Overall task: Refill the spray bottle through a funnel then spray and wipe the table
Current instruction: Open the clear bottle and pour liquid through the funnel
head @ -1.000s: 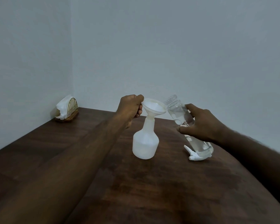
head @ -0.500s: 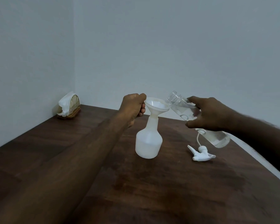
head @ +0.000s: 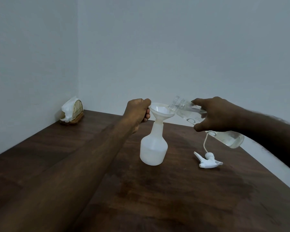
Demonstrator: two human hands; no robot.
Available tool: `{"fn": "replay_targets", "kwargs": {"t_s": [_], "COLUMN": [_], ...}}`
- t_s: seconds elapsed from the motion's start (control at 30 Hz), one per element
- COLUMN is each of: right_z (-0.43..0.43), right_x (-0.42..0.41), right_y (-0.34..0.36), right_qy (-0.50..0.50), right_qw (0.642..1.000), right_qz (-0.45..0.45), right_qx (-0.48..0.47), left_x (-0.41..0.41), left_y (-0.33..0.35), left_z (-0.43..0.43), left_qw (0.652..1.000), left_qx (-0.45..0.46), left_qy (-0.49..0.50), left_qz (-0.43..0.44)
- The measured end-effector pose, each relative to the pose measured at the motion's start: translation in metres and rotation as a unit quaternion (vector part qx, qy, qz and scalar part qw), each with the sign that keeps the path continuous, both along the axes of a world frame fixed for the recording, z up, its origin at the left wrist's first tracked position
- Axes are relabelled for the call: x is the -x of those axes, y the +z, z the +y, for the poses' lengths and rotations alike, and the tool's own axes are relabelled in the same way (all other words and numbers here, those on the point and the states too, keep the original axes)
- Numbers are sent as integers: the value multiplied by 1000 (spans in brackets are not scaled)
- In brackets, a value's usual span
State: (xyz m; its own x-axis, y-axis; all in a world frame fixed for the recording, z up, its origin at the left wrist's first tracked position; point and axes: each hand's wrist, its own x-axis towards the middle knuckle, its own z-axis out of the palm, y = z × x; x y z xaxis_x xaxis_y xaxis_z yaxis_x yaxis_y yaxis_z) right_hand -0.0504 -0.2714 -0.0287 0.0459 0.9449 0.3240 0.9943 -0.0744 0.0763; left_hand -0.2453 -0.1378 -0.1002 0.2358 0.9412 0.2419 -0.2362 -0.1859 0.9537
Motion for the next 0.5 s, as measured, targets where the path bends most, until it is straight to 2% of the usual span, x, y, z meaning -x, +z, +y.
{"fn": "replay_targets", "kwargs": {"t_s": [0.5], "right_z": [-1], "right_x": [4], "right_y": [6], "right_qy": [-4], "right_qw": [1000], "right_qz": [-28], "right_qx": [14], "left_x": [0], "left_y": [0], "left_z": [3], "left_qw": [1000], "left_qx": [-16], "left_qy": [6], "left_qz": [7]}}
